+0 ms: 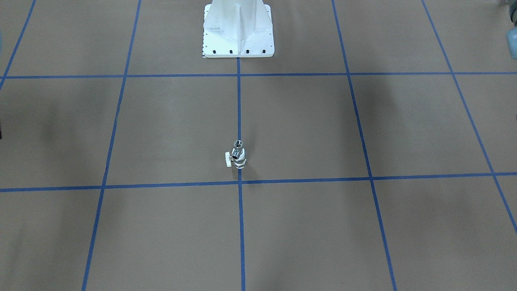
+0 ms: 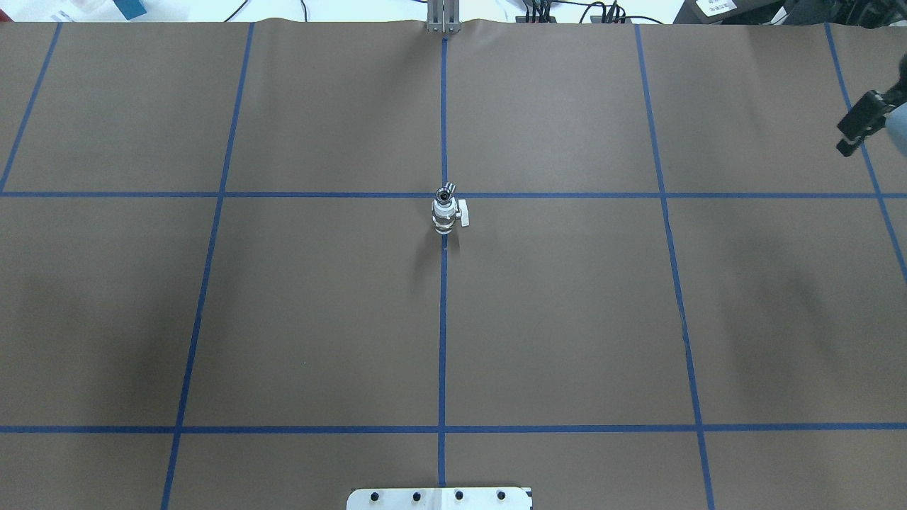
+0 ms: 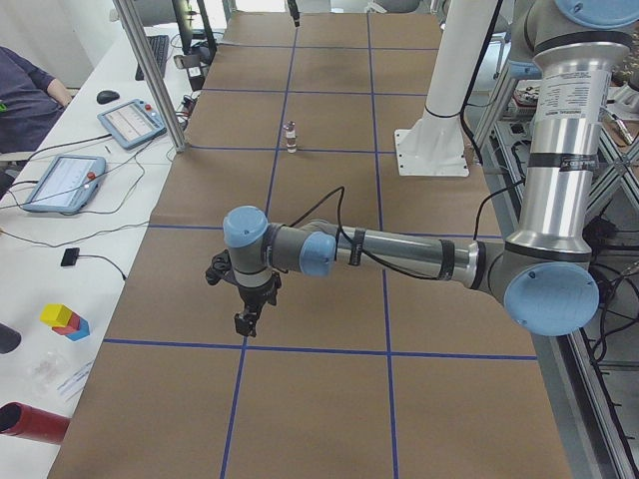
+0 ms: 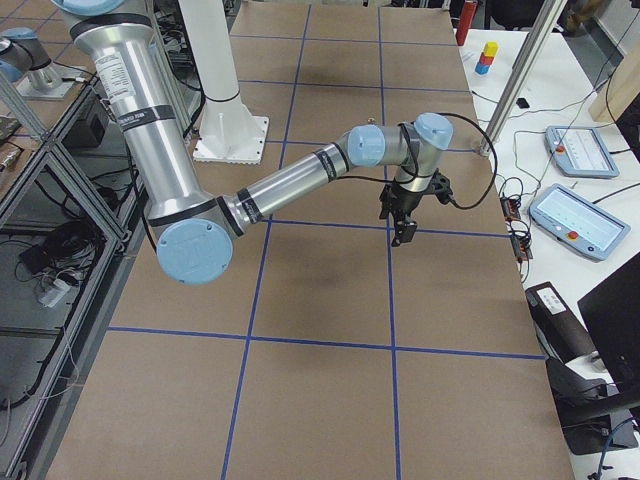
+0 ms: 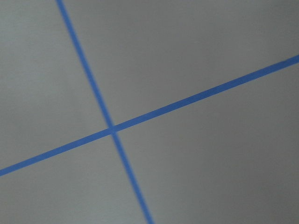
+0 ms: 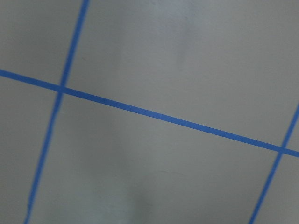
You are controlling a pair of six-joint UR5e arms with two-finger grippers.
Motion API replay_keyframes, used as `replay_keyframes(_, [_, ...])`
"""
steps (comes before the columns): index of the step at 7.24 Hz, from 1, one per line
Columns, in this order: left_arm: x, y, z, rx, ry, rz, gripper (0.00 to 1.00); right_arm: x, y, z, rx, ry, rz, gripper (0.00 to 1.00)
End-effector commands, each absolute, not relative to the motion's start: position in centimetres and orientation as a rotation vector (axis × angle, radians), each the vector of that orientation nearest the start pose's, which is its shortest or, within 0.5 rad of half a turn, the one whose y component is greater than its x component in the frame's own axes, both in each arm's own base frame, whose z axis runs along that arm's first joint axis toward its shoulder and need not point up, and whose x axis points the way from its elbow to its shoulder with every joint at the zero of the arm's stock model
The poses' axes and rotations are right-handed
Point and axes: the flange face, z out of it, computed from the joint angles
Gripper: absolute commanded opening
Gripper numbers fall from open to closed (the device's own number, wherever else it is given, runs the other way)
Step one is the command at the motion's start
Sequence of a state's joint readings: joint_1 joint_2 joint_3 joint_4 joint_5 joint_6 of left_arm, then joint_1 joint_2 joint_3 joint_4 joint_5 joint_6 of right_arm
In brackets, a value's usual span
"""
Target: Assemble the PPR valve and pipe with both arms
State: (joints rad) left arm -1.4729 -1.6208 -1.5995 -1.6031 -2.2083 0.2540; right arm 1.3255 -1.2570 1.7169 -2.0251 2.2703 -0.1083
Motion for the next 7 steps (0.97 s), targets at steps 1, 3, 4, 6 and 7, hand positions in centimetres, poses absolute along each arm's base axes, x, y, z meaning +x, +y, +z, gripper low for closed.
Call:
replay_keyframes(1, [-6.4, -50.7, 65.8, 0.138, 0.628, 0.338, 1.00, -0.2, -55.8, 55.8, -0.056, -0.761, -0.334, 0.99])
replay_keyframes(3, [-7.0, -48.3, 67.7, 0.135, 0.628, 0.321, 1.00, 3.0, -51.2, 66.4, 0.034, -0.760, -0.302, 0.99])
replay_keyframes(4, [-7.1, -47.9, 67.5, 0.192, 0.620, 0.308, 1.00, 4.8, -49.7, 68.0, 0.036, -0.759, -0.266, 0.99])
replay_keyframes(6, [-6.7, -47.9, 65.8, 0.167, 0.705, 0.174, 1.00, 5.2, -49.7, 68.0, 0.031, -0.751, -0.238, 0.99])
replay_keyframes(7, [-6.6, -48.0, 65.1, 0.163, 0.709, 0.142, 1.00, 5.2, -50.4, 69.2, 0.005, -0.750, -0.225, 0.99])
